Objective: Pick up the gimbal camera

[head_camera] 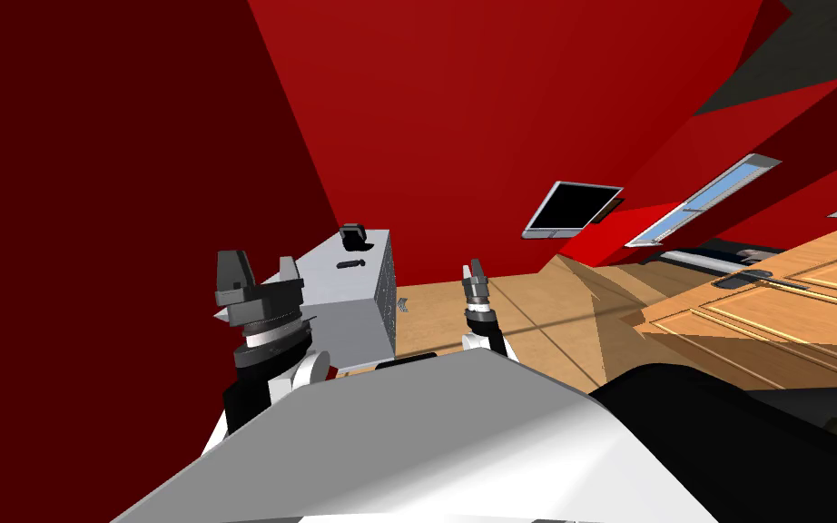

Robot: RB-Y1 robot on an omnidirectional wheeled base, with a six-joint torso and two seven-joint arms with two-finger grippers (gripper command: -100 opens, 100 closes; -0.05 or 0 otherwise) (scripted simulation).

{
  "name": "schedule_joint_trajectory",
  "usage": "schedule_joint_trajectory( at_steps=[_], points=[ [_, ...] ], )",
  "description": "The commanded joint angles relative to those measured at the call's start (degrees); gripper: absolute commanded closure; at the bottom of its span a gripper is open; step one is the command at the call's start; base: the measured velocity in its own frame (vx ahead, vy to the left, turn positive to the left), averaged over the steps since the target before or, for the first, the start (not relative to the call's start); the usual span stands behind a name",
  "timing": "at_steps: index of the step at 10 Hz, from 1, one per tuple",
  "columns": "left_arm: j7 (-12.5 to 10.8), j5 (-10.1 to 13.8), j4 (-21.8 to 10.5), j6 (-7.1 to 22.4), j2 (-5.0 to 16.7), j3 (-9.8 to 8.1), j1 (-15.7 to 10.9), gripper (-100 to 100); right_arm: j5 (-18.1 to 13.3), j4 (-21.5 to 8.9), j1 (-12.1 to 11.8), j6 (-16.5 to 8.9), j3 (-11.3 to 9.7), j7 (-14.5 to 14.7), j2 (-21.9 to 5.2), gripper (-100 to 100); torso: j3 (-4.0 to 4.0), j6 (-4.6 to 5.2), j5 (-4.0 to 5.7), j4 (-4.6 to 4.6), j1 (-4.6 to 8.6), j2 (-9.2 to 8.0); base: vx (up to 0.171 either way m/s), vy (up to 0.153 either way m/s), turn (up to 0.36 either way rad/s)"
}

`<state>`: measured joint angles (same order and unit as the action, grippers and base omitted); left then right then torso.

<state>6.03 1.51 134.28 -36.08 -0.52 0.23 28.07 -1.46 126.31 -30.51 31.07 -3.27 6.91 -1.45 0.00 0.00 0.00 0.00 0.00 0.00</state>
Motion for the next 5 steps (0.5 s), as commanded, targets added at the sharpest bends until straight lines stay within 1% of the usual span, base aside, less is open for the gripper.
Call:
schedule_joint_trajectory(
  at_steps=[1, 3, 5],
  points=[
    [-0.2, 0.1, -0.9, 0.9, 1.9, -0.4, -1.3, -100, 0.0, 0.0, 0.0, 0.0, 0.0, 0.0, 0.0, 0, 0.0, 0.0, 0.0, 0.0, 0.0, 0.0, -0.014, -0.014, -0.011],
    [-0.5, 0.4, -3.1, 3.1, 4.7, -1.28, -4.3, -100, 0.0, 0.0, 0.0, 0.0, 0.0, 0.0, 0.0, 0, 0.04, 0.01, 0.02, -0.02, 0.08, -0.08, -0.036, -0.033, -0.019],
    [-1.0, 0.8, -6.5, 6.0, 7.2, -2.5, -8.3, -100, 0.0, 0.0, 0.0, 0.0, 0.0, 0.0, 0.0, 0, 0.09, 0.01, 0.03, -0.03, 0.15, -0.17, -0.065, -0.047, -0.027]
  ],
)
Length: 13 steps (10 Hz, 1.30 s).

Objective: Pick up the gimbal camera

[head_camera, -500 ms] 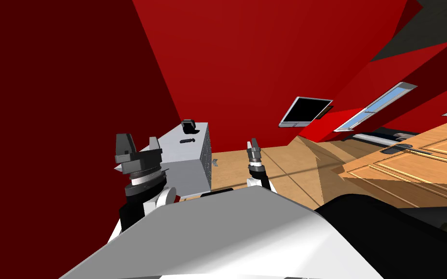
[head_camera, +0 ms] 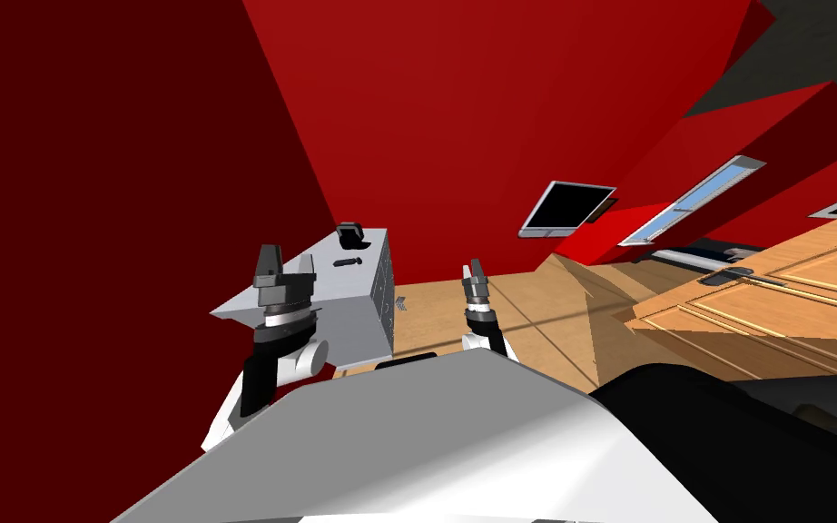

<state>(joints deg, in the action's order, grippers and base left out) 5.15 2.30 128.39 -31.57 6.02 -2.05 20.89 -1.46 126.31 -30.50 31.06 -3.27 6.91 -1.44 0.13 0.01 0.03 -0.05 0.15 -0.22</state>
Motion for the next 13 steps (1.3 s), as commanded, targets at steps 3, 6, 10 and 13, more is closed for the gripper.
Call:
schedule_joint_trajectory(
  at_steps=[3, 6, 10, 13],
  points=[
    [-0.4, 0.3, -2.6, 4.0, 1.8, -0.91, -4.3, -100, 0.0, 0.0, 0.0, 0.0, 0.0, 0.0, 0.0, 0, -0.04, 0.0, -0.01, 0.01, -0.04, 0.07, -0.041, -0.029, -0.013],
    [-1.0, 1.0, -7.3, 8.6, 3.9, -2.41, -9.3, -100, 0.0, 0.0, 0.0, 0.0, 0.0, 0.0, 0.0, 0, -0.07, -0.01, -0.01, 0.02, -0.07, 0.13, -0.035, -0.024, -0.023],
    [-1.4, 1.4, -10.2, 11.7, 4.7, -3.18, -14.1, -100, 0.0, 0.0, 0.0, 0.0, 0.0, 0.0, 0.0, 0, -0.06, -0.01, -0.02, 0.02, -0.09, 0.11, -0.033, -0.017, -0.014],
    [-2.1, 2.3, -15.2, 17.1, 6.1, -4.69, -19.5, -100, 0.0, 0.0, 0.0, 0.0, 0.0, 0.0, 0.0, 0, -0.07, -0.02, -0.02, 0.03, -0.09, 0.14, -0.036, -0.021, -0.032]
  ],
)
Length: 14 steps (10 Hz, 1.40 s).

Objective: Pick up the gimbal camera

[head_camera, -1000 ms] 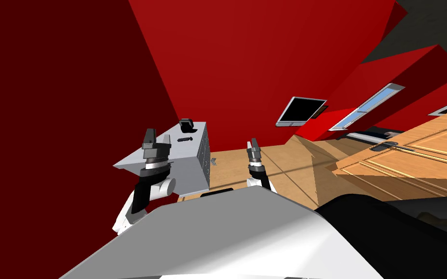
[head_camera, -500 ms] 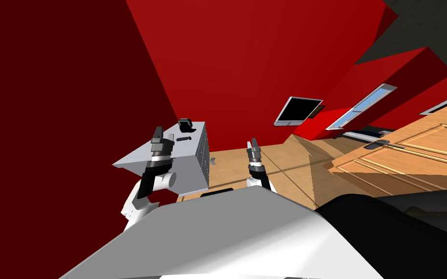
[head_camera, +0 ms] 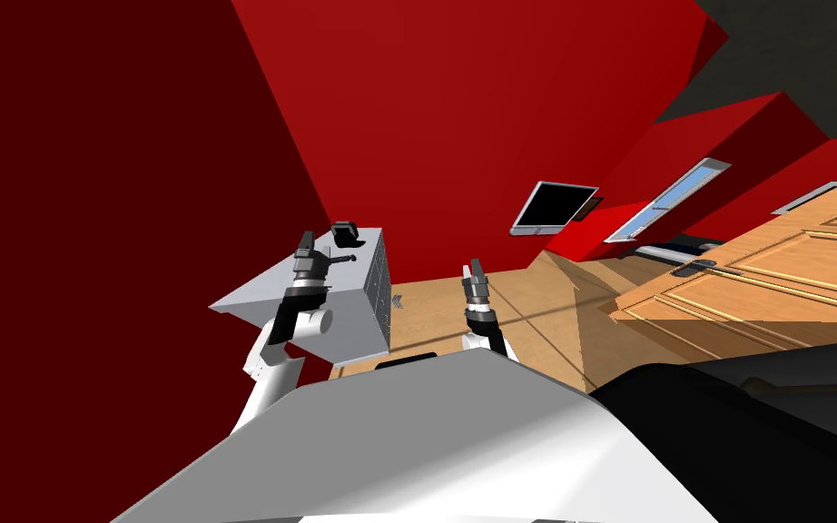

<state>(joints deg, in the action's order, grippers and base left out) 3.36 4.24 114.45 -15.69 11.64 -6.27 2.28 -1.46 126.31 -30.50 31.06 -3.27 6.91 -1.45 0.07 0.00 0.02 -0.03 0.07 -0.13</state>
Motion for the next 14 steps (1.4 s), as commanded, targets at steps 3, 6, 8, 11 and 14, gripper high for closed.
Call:
schedule_joint_trajectory(
  at_steps=[3, 6, 8, 11, 14],
  points=[
    [-0.7, 0.8, -5.4, 5.3, 1.1, -1.18, -6.3, -100, 0.0, 0.0, 0.0, 0.0, 0.0, 0.0, 0.0, 0, 0.0, 0.0, 0.0, 0.0, -0.02, 0.01, -0.039, -0.016, -0.025],
    [-1.1, 1.3, -8.9, 8.8, 1.5, -1.85, -11.1, -100, 0.0, 0.0, 0.0, 0.0, 0.0, 0.0, 0.0, 0, -0.02, -0.01, -0.01, 0.01, -0.04, 0.04, -0.029, -0.011, -0.019],
    [-1.4, 1.9, -12.4, 12.0, 2.0, -2.47, -14.1, -100, 0.0, 0.0, 0.0, 0.0, 0.0, 0.0, 0.0, 0, -0.01, -0.01, 0.0, 0.0, -0.01, 0.01, -0.039, -0.014, -0.038],
    [-1.8, 2.4, -16.0, 16.2, 2.3, -3.02, -19.1, -100, 0.0, 0.0, 0.0, 0.0, 0.0, 0.0, 0.0, 0, -0.02, -0.01, -0.01, 0.01, -0.06, 0.04, -0.029, -0.004, -0.024],
    [-2.1, 3.0, -19.7, 20.0, 2.7, -3.49, -23.5, -100, 0.0, 0.0, 0.0, 0.0, 0.0, 0.0, 0.0, 0, -0.01, -0.02, -0.01, 0.0, -0.05, 0.03, -0.029, -0.007, -0.024]
  ],
)
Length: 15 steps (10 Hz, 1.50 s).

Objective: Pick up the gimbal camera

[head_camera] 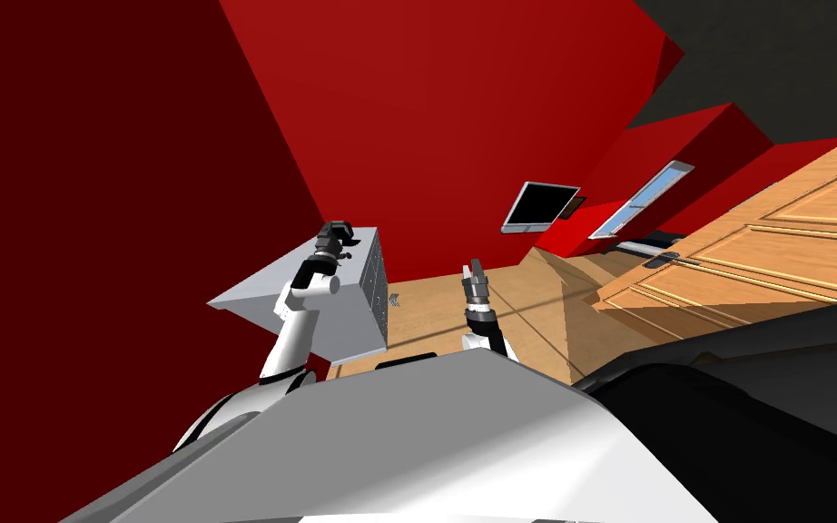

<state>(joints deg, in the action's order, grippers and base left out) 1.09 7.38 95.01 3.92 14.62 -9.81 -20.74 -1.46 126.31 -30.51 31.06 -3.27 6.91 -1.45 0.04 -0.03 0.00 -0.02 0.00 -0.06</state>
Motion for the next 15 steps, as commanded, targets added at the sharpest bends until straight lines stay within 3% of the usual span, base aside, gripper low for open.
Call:
schedule_joint_trajectory(
  at_steps=[1, 4, 5, 9, 10, 11, 13, 14, 15],
  points=[
    [-0.2, 0.5, -2.9, 2.9, 0.0, -0.34, -2.9, -100, 0.0, 0.0, 0.0, 0.0, 0.0, 0.0, 0.0, 0, 0.0, 0.0, 0.0, 0.0, 0.0, 0.0, -0.027, 0.002, -0.049],
    [-0.5, 1.1, -7.9, 7.4, 0.4, -0.63, -8.3, -100, 0.0, 0.0, 0.0, 0.0, 0.0, 0.0, 0.0, 0, 0.02, 0.01, -0.01, 0.0, -0.03, -0.04, -0.031, 0.007, -0.039],
    [-0.5, 1.1, -7.9, 8.2, 0.4, -0.63, -8.7, -100, 0.0, 0.0, 0.0, 0.0, 0.0, 0.0, 0.0, 0, 0.01, 0.0, -0.01, 0.0, -0.03, -0.03, -0.016, 0.003, 0.007],
    [-1.1, 2.4, -15.5, 15.2, 1.0, -0.88, -16.6, -100, 0.0, 0.0, 0.0, 0.0, 0.0, 0.0, 0.0, 0, 0.01, 0.01, -0.01, 0.0, -0.04, -0.03, -0.027, 0.013, -0.042],
    [-1.1, 2.4, -15.5, 16.1, 1.0, -0.88, -16.6, -100, 0.0, 0.0, 0.0, 0.0, 0.0, 0.0, 0.0, 0, 0.01, -0.01, -0.02, 0.0, -0.06, -0.02, -0.008, 0.013, 0.001],
    [-1.3, 3.1, -18.2, 18.1, 1.2, -0.84, -19.3, -100, 0.0, 0.0, 0.0, 0.0, 0.0, 0.0, 0.0, 0, -0.01, -0.02, -0.02, 0.01, -0.06, 0.02, -0.017, 0.021, -0.046],
    [-1.3, 3.1, -19.3, 20.0, 1.2, -0.84, -20.4, -100, 0.0, 0.0, 0.0, 0.0, 0.0, 0.0, 0.0, 0, -0.01, -0.01, -0.03, 0.01, -0.09, 0.01, -0.013, 0.018, -0.018],
    [-1.5, 3.7, -22.3, 22.2, 1.5, -0.69, -23.2, -100, 0.0, 0.0, 0.0, 0.0, 0.0, 0.0, 0.0, 0, -0.02, -0.02, -0.02, 0.01, -0.06, 0.03, -0.008, 0.025, -0.053],
    [-1.5, 3.7, -23.1, 23.8, 1.5, -0.69, -24.1, -100, 0.0, 0.0, 0.0, 0.0, 0.0, 0.0, 0.0, 0, -0.03, 0.0, -0.02, 0.02, -0.09, 0.04, -0.012, 0.03, -0.034]
  ],
)
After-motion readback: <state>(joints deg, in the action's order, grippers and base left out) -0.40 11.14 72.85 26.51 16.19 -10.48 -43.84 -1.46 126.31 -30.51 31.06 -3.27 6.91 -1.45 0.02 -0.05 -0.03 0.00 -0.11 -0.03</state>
